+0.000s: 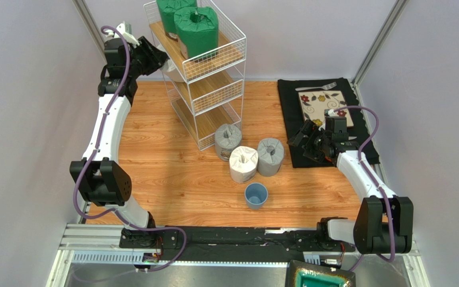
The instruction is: Place and organize the paper towels onto the shelf
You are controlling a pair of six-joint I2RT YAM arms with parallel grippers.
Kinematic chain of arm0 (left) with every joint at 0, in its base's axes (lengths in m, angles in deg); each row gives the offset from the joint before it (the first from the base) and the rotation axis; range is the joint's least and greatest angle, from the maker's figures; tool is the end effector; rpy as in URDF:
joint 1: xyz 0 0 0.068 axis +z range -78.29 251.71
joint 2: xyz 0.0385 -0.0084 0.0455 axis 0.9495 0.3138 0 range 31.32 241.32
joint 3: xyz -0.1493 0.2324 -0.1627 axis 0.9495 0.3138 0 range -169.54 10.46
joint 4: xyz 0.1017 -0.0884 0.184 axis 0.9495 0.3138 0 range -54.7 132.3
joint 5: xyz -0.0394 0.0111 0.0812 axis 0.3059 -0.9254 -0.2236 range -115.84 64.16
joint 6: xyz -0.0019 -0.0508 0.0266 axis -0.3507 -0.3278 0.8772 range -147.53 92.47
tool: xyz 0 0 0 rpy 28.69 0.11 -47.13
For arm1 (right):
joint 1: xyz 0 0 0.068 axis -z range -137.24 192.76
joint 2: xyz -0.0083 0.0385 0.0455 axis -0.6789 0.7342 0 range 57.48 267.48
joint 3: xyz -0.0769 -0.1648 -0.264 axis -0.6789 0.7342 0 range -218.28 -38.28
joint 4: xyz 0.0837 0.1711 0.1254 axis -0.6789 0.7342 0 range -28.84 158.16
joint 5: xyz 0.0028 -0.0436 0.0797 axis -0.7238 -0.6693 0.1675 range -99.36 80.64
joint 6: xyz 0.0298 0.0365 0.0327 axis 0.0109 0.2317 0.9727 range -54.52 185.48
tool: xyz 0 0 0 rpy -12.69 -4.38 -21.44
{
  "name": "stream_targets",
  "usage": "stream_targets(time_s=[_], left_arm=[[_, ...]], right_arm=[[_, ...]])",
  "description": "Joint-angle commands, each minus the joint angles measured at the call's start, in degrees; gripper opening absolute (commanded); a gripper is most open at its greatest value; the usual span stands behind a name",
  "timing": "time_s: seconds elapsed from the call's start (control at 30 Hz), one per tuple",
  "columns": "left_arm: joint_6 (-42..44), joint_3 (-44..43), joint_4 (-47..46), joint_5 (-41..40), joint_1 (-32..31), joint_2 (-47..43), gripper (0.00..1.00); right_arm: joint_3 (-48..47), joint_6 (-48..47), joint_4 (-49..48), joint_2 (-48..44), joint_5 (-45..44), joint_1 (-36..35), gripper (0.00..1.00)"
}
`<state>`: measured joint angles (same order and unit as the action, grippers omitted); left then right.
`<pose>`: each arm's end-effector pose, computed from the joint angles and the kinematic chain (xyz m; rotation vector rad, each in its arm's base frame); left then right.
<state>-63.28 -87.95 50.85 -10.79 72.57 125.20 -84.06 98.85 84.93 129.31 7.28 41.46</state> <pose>0.3562 -0.0053 0.4806 -0.3782 1.7655 -0.6697 0.2090 0.0163 0.2869 0.5591 2.4268 0.6183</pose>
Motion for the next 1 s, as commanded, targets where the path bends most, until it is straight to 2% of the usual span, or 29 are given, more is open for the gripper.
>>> stream_targets(time_s=[0.0, 0.5, 0.8, 0.97], left_arm=[[-0.82, -2.22, -2.72, 2.53, 0.46, -0.2, 0.5], [-0.64, 0.06, -3.25, 2.0, 0.45, 1.3, 0.5], [-0.82, 0.76, -3.69, 2.35, 0.46, 1.91, 0.71], [-0.82, 1.9, -4.3, 2.53, 0.54, 1.65, 0.74]], right_arm=[[-0.54, -0.14, -0.74, -0.11, 0.14, 0.16, 0.91], [-0.54, -0.41, -0.21, -0.64, -0.3, 0.25, 0.91], [-0.45, -0.41, -0.3, -0.64, -0.3, 0.16, 0.91], [-0.54, -0.41, -0.21, -0.55, -0.38, 0.16, 0.91]])
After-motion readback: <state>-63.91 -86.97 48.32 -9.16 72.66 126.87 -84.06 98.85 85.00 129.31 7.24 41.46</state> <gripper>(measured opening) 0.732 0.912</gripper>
